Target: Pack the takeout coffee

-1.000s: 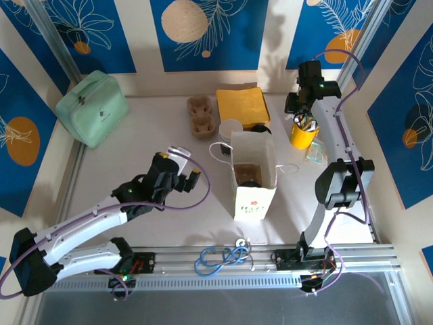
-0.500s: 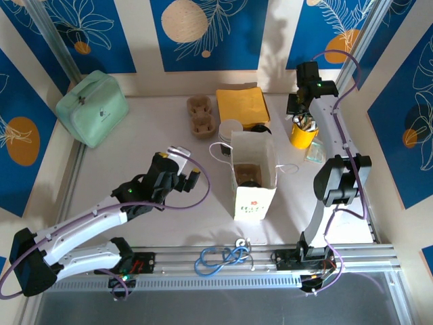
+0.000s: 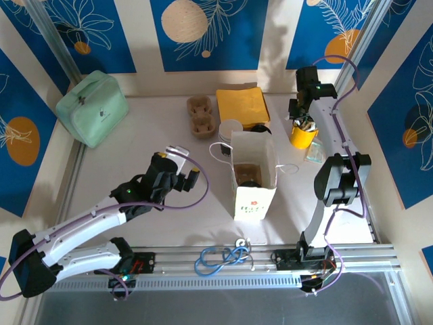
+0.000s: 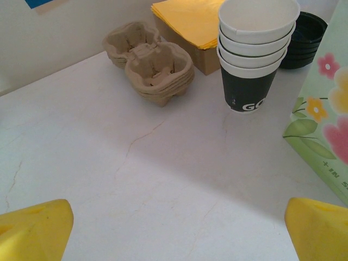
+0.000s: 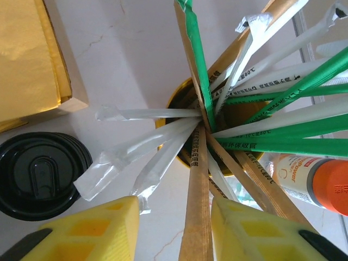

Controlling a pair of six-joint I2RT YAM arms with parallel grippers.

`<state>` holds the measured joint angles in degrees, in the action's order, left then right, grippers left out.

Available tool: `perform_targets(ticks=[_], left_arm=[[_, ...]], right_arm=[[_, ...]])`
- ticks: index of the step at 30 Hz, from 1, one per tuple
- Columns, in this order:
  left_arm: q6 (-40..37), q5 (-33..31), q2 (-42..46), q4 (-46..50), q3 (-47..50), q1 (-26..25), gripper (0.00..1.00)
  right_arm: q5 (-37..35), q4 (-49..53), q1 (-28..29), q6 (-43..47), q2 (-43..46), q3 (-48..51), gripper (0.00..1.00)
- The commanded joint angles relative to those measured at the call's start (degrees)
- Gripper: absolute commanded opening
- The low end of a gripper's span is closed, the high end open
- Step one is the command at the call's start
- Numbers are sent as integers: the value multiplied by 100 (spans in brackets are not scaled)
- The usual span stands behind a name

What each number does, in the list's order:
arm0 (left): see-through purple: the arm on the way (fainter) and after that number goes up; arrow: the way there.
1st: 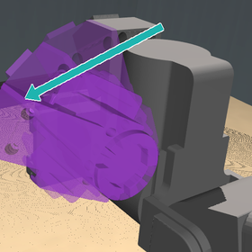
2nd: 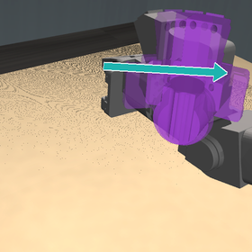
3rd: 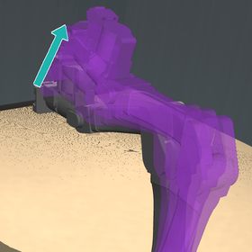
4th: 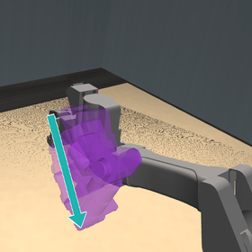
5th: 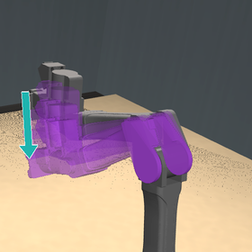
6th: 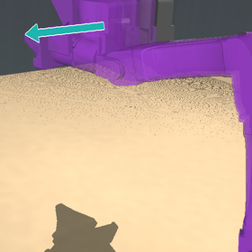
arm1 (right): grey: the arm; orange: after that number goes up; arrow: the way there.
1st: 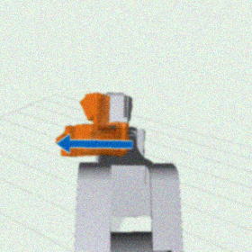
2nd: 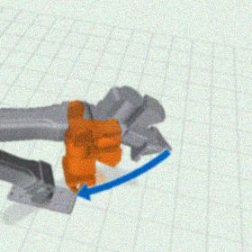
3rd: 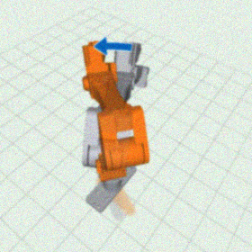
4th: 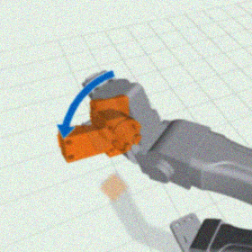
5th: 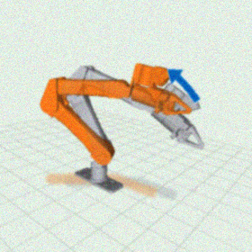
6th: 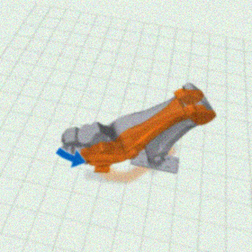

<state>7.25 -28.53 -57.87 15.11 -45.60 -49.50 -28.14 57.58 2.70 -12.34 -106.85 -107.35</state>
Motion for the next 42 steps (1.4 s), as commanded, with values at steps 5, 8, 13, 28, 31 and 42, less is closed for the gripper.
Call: perform_targets(ticks=[5, 8, 13, 28, 31, 42], left_arm=[[166, 129, -67, 26, -168, 63, 100], [172, 135, -64, 39, -177, 69, 99], [176, 126, -45, 60, -194, 72, 99], [225, 166, -120, 76, -256, 72, 99], [216, 156, -118, 92, -267, 72, 99], [131, 142, -178, 88, -344, 89, 99]], right_arm=[[37, -55, -118, -150, 32, 214, 34], [19, -40, -163, -138, 56, 214, 32], [37, -35, -191, -94, 163, 212, 24], [107, 294, -182, -31, 717, -120, 12], [135, 396, -165, -7, 837, -240, 12], [420, 1048, 2, -49, 1229, -963, 11]])
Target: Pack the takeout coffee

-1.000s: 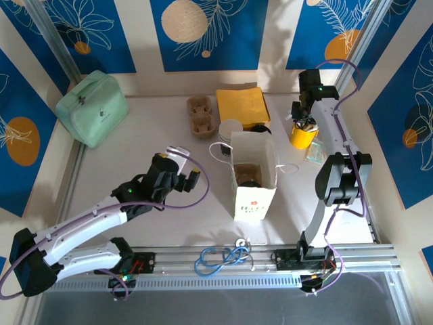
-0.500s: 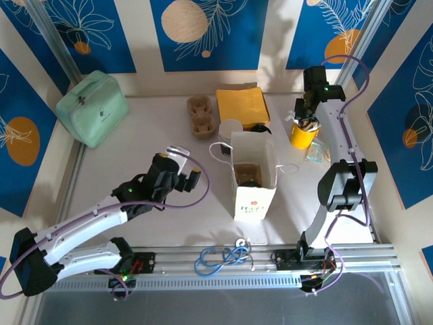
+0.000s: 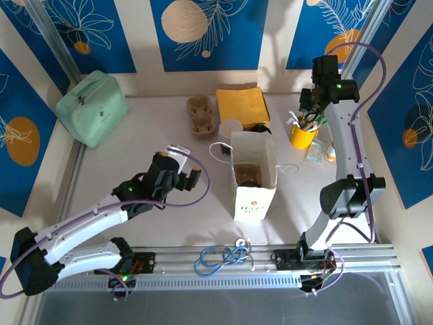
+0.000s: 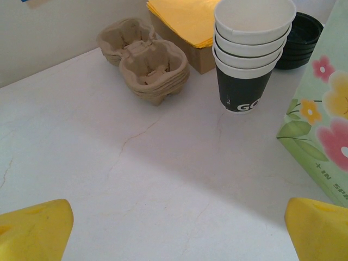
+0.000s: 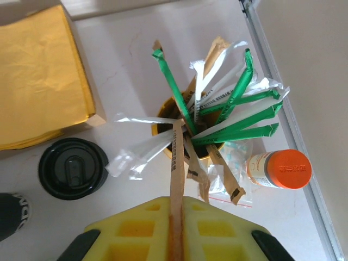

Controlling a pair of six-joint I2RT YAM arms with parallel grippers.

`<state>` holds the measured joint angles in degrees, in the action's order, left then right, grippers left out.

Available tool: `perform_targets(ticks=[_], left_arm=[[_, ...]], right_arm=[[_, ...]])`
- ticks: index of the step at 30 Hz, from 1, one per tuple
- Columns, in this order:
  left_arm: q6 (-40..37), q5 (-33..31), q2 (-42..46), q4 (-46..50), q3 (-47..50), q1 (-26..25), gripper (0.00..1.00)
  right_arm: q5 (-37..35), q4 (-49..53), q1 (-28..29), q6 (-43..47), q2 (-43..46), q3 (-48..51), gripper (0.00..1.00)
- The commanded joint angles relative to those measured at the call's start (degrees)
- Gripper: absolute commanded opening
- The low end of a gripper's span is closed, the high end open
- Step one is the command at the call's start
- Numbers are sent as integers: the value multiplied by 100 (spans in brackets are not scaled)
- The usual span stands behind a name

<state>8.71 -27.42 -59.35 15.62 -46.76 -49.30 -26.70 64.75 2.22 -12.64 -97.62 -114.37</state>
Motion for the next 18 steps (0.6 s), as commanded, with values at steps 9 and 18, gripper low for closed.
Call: perform_targets(ticks=[9, 18], left_arm=[[-266, 225, 83, -368, -148, 69, 99], [-500, 255, -211, -468, -316, 78, 99]], right_arm=[[886, 871, 153, -115, 980, -634, 9], [2307, 1360, 206, -58, 1613, -1105, 4]])
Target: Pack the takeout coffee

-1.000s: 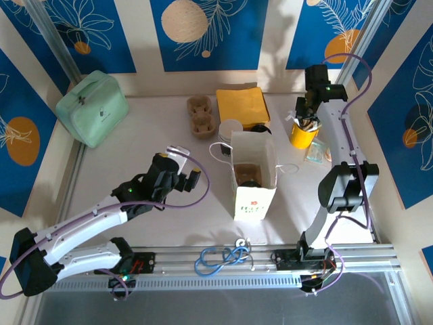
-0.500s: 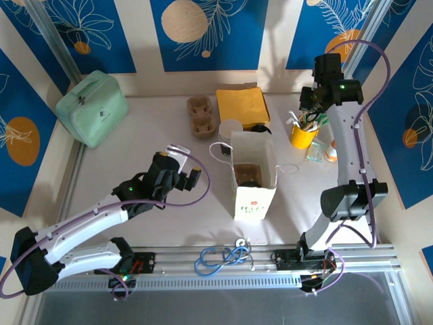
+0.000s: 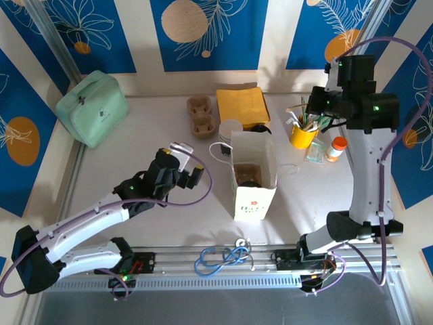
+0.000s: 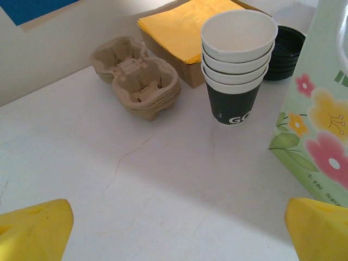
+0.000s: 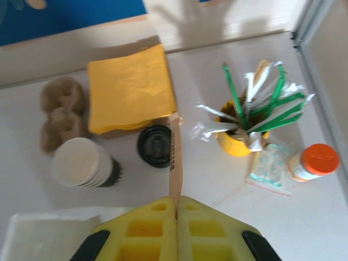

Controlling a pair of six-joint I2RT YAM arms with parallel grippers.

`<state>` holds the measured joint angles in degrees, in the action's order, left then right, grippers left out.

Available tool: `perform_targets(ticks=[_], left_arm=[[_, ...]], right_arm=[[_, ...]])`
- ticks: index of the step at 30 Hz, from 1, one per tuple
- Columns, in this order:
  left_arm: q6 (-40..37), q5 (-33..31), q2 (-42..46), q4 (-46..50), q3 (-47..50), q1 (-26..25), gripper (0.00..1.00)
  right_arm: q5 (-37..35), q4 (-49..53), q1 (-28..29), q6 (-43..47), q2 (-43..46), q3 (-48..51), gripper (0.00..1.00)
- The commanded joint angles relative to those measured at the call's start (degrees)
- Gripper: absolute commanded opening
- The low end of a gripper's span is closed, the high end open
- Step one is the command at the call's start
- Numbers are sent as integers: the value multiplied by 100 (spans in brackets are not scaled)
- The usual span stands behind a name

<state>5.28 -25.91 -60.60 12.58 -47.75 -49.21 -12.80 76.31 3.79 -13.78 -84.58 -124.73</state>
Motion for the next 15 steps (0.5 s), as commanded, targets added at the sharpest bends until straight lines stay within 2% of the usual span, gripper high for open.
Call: perform_targets(ticks=[1, 10, 15], left_arm=[[-150, 142, -126, -181, -241, 70, 99], [-96, 253, -303, -213, -365, 69, 99], [-108, 55, -256, -71, -421, 69, 99]], right_arm=[[1138, 60, 65, 53, 499, 71, 4], [2289, -206, 117, -64, 1276, 412, 4], [2850, -102, 322, -229, 1443, 550, 4]])
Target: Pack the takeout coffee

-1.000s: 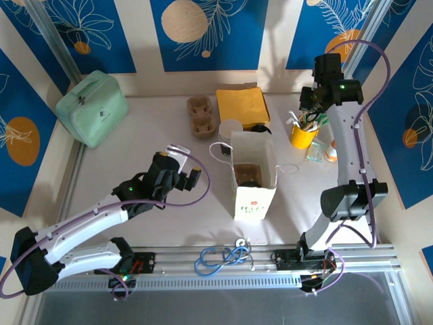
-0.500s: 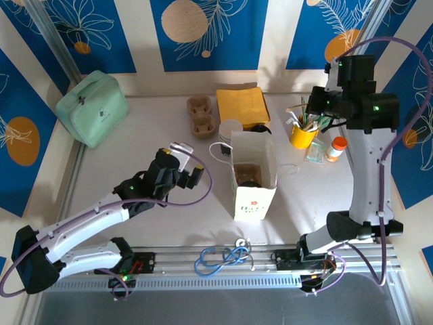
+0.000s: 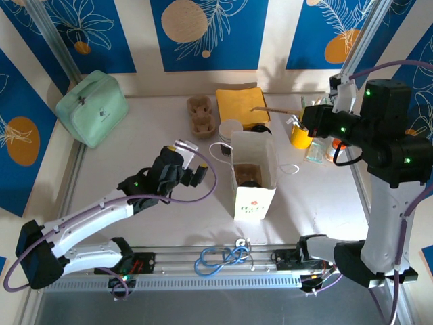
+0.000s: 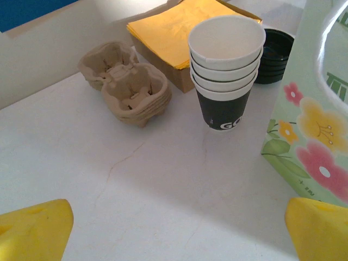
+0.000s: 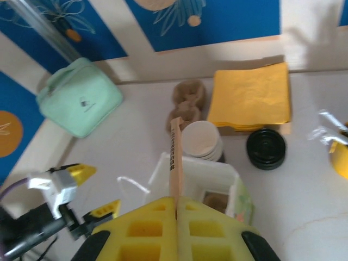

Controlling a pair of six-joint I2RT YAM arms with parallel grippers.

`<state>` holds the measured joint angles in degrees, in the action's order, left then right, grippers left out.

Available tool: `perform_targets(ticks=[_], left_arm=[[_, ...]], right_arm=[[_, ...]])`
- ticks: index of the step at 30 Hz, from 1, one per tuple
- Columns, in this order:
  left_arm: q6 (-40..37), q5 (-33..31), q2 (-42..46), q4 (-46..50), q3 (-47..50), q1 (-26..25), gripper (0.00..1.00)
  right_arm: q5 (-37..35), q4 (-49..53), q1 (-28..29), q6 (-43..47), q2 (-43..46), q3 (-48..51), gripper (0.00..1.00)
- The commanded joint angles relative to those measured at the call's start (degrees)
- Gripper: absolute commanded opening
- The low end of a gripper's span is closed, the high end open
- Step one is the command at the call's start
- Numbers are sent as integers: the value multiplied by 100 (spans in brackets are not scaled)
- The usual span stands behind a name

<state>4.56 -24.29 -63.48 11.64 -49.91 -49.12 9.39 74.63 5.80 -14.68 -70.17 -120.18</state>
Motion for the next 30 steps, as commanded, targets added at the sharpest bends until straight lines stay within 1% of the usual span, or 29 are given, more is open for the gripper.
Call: perform_targets(ticks=[1, 3, 5, 13, 18, 24, 30], left_arm=[[-34, -189, 58, 53, -195, 59, 99], [-9, -278, 116, 66, -152, 56, 99], [26, -327, 189, 65, -103, 56, 99], [28, -418, 251, 91, -60, 61, 99], [36, -364, 179, 79, -124, 61, 99], [66, -254, 99, 182, -255, 58, 99], [105, -60, 79, 371, -481, 61, 99]], right_arm=[[626, 145, 226, -158, 10, 115, 4], [367, 297, 444, -216, 42, 221, 5], [-58, 418, 629, -349, 111, 390, 5], [-473, 944, 1088, -388, 41, 584, 4], [-1206, 1167, 1650, -337, -120, 697, 4], [-1870, 1267, 2206, -348, -415, 798, 5], [-2459, 1039, 2904, -494, -872, 901, 8]])
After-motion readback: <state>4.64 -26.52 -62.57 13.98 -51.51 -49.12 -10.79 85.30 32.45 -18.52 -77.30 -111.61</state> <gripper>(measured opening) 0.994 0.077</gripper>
